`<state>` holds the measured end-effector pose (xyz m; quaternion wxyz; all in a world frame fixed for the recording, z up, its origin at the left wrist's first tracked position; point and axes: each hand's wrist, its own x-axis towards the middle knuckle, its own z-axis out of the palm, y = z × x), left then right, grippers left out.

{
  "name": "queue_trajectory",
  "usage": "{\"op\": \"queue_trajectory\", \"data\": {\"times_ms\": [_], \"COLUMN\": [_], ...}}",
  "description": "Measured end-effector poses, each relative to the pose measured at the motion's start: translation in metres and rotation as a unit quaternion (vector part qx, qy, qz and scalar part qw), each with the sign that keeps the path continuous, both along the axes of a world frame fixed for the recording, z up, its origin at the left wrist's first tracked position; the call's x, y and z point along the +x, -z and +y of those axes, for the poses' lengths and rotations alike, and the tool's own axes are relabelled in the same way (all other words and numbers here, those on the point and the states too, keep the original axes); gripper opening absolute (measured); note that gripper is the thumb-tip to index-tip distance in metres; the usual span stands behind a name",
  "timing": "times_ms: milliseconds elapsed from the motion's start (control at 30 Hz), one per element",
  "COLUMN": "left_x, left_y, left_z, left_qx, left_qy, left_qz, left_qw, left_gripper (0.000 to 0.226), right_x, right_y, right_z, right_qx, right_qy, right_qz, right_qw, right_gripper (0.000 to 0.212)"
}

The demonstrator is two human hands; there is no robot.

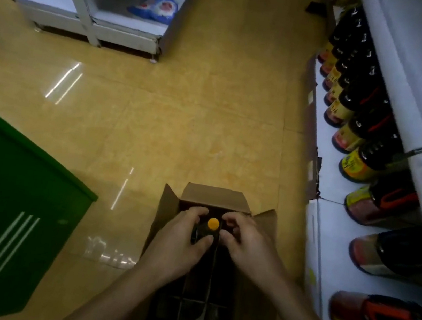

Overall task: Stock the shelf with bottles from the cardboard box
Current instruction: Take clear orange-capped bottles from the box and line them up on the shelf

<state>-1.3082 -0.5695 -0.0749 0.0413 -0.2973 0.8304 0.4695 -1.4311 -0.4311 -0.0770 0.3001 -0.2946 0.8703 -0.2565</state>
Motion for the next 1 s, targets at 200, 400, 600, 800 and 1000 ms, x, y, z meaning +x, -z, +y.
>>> {"op": "queue_trajectory", "data": {"times_ms": [200,400,600,800,1000], "left_x": [-0.03,-0.045,-0.048,-0.042,-0.045], "left_y": [0.093,0.133,0.15,0.163,0.167], "left_z": [-0.003,-0.004,-0.009,-0.011,-0.004], "left_qx": [0.001,0.071,0.084,0.086,0.089], "left_qy": [0.012,0.022,0.024,0.048,0.03], "left_qz": [0.0,-0.048,-0.094,-0.126,-0.06], "left_qw": [1.0,0.996,0.992,0.987,0.994], "left_gripper": [0.063,0.073,0.068,0.077,0.084], "right_x": [-0.023,-0.029,-0.024,-0.018,-0.018], "right_y": [0.097,0.149,0.178,0.186,0.165], "right_z": [-0.026,-0.036,-0.029,-0.023,-0.022], "right_qx": [0.051,0.052,-0.011,-0.044,-0.119], "right_qy": [-0.012,-0.015,0.024,0.023,0.056], "right_qz": [0.0,-0.043,-0.057,-0.031,0.012], "right_qw": [0.999,0.998,0.998,0.998,0.991], "right_gripper": [0.051,0.039,0.041,0.035,0.035]}}
